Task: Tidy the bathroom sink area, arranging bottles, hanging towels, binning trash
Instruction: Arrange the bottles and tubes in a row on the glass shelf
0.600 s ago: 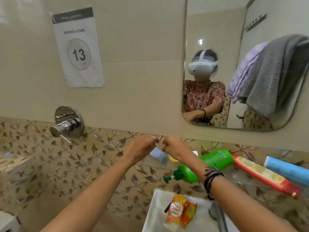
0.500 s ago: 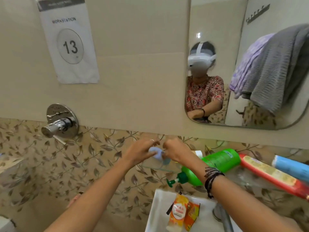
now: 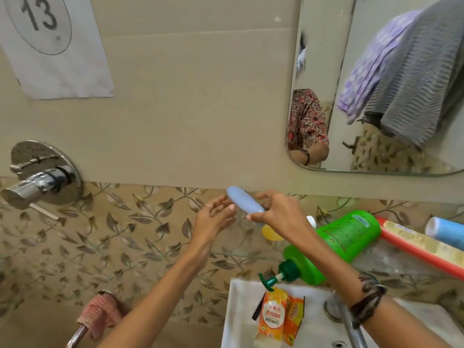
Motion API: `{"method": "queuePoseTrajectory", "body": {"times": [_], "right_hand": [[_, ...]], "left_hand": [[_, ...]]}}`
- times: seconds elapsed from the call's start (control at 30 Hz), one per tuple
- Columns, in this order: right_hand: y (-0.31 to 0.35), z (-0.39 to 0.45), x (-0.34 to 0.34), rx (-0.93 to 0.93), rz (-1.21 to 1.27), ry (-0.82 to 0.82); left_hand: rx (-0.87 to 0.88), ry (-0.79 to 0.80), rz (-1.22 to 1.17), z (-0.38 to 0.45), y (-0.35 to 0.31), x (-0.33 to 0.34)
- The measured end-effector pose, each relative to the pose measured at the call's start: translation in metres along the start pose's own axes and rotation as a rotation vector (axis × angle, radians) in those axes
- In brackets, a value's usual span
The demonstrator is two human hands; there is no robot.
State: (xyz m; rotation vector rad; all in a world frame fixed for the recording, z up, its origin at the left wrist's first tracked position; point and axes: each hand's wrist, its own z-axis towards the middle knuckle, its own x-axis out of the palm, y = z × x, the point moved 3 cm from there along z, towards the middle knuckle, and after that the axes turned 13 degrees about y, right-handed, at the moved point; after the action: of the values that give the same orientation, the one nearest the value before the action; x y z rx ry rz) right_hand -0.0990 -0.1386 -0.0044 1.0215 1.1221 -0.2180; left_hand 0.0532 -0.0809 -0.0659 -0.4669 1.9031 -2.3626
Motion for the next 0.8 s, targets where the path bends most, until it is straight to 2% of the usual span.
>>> {"method": "queuePoseTrajectory", "body": {"times": [0.07, 0.2, 0.33, 0.4, 0.57, 0.8], "right_hand": [[0.001, -0.012, -0.010, -0.058, 0.164, -0.086], [0.002, -0.033, -0.016, -0.119, 0.405, -0.136], [0.005, -0.046, -0.016, -0.087, 0.237, -0.232], [0.005, -0.048, -0.015, -0.114, 0.232, -0.248], [-0.005, -0.041, -0.018, -0.166, 0.526, -0.026], [-0.009, -0.020, 0.001, -0.171, 0.363, 0.057]], "left_hand": [[-0.010, 0.128, -0.127, 0.000, -0.007, 0.017], [0.043, 0.287, -0.100, 0.001, -0.027, 0.040], [0.085, 0.368, 0.053, -0.002, -0.043, 0.050], [0.100, 0.380, 0.114, -0.003, -0.043, 0.051], [0.052, 0.360, 0.144, -0.008, -0.039, 0.037], [0.018, 0.272, 0.331, -0.014, -0.026, 0.015]]}}
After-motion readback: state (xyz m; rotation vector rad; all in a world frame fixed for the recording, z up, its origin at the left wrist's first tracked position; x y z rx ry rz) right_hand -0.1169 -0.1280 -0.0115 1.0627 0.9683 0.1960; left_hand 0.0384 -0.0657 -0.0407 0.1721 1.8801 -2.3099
